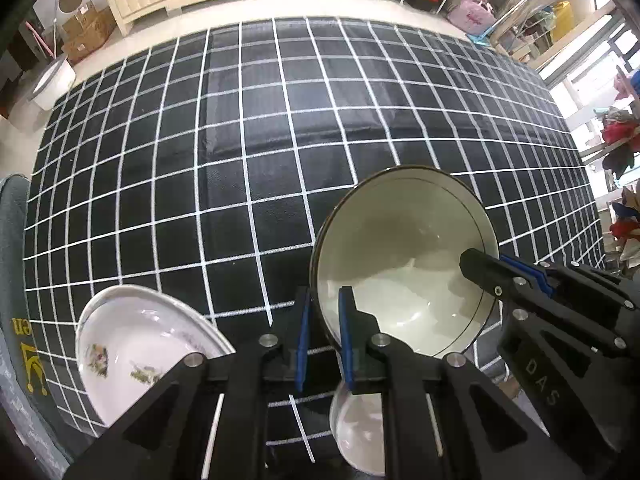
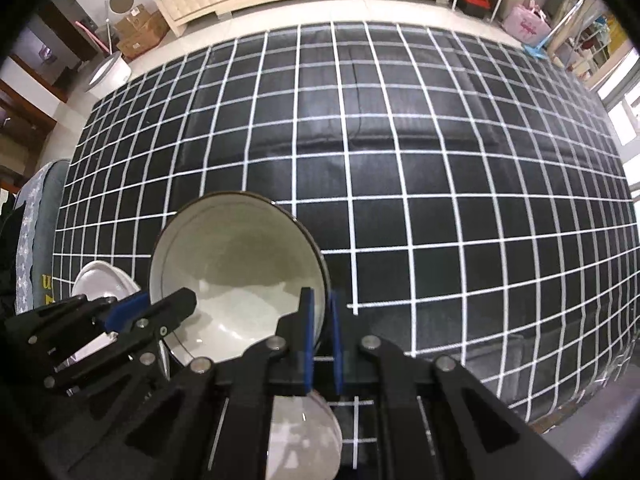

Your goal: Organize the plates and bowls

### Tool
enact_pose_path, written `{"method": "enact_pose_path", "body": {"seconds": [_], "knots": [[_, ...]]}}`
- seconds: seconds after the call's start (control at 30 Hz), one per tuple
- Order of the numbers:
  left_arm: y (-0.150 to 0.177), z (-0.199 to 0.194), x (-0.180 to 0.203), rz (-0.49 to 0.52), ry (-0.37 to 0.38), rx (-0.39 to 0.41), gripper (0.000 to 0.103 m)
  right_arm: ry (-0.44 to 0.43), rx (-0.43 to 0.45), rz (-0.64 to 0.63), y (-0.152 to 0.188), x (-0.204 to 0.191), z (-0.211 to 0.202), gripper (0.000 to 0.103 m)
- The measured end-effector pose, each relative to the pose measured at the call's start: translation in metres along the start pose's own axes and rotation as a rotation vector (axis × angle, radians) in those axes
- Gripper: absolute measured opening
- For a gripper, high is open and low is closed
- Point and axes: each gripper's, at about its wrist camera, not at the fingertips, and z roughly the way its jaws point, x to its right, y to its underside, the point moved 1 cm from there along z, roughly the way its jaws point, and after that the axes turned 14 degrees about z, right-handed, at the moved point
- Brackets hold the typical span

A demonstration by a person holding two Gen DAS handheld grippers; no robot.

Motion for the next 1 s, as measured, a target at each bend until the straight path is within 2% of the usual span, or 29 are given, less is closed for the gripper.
{"method": "enact_pose_path", "body": {"seconds": [0.3,0.63,1.0], "knots": [[0.023,-0.036,0.026,0.01,-0.009,0.035,0.012,0.003,0.041,-0.024,0.03,0.007,-0.036,0.011],[0.073,-0.014,0.056,0.008,0.013,-0.027,0.012,0.047,0.003,-0.043,0.077,0.017,-0.02,0.011],[0.102,-0.012,0.052,-0.002,0.015,-0.037,0.012,0.055,-0.035,-0.049,0.097,0.011,-0.01,0.011]]}}
